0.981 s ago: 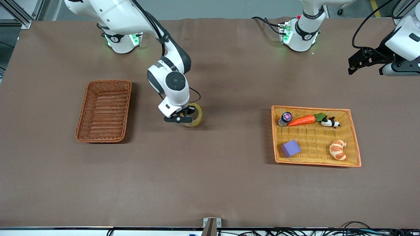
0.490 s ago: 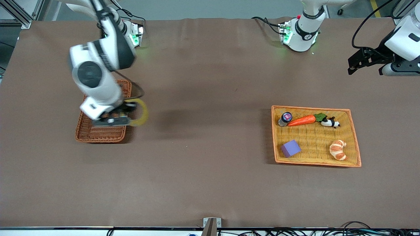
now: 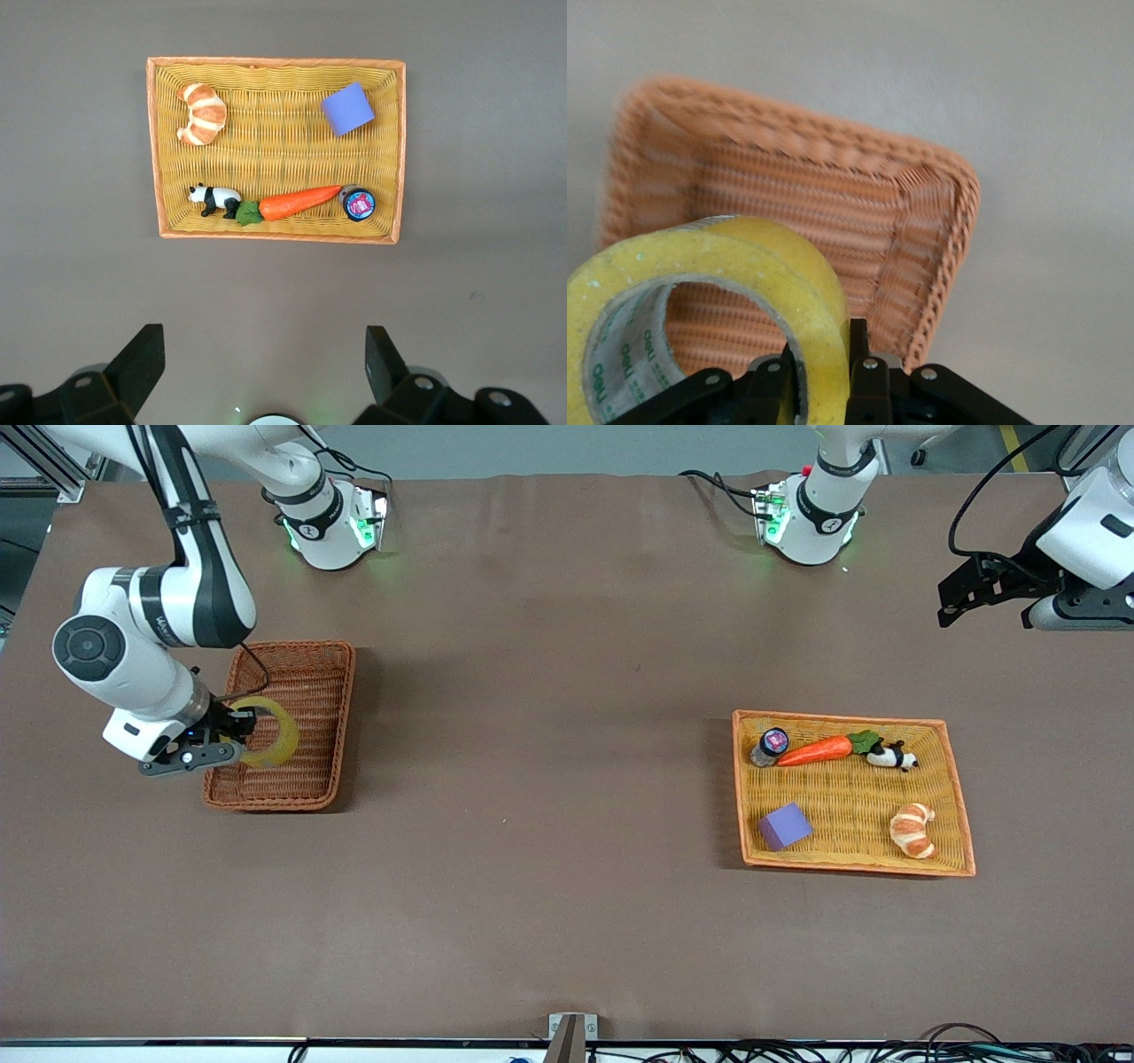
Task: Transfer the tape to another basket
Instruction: 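Grasp the tape roll with the right gripper and lower it into the basket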
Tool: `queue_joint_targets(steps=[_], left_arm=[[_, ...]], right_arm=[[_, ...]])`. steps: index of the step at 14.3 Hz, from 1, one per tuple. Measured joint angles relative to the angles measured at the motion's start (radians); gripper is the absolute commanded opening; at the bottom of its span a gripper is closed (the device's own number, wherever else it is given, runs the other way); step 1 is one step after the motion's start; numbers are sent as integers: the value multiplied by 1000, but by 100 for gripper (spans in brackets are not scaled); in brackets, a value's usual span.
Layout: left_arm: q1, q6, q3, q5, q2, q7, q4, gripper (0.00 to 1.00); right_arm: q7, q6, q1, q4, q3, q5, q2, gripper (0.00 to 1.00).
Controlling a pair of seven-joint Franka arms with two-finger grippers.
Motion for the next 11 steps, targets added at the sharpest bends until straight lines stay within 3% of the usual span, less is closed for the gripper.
queue_joint_targets(steps=[5,8,10,11], left_arm=[[0,7,0,0,2,0,-1,100],[0,9,0,0,4,0,-1,100],[0,10,0,0,4,0,-1,100],[0,10,0,0,4,0,-1,100]], right_arm=[[-19,283,3,-207,-22,0,-2,2],[-19,360,3,-262,-22,0,-2,10],[-19,381,3,-275,-22,0,2,32],[-19,384,3,-277,-22,0,6,52]])
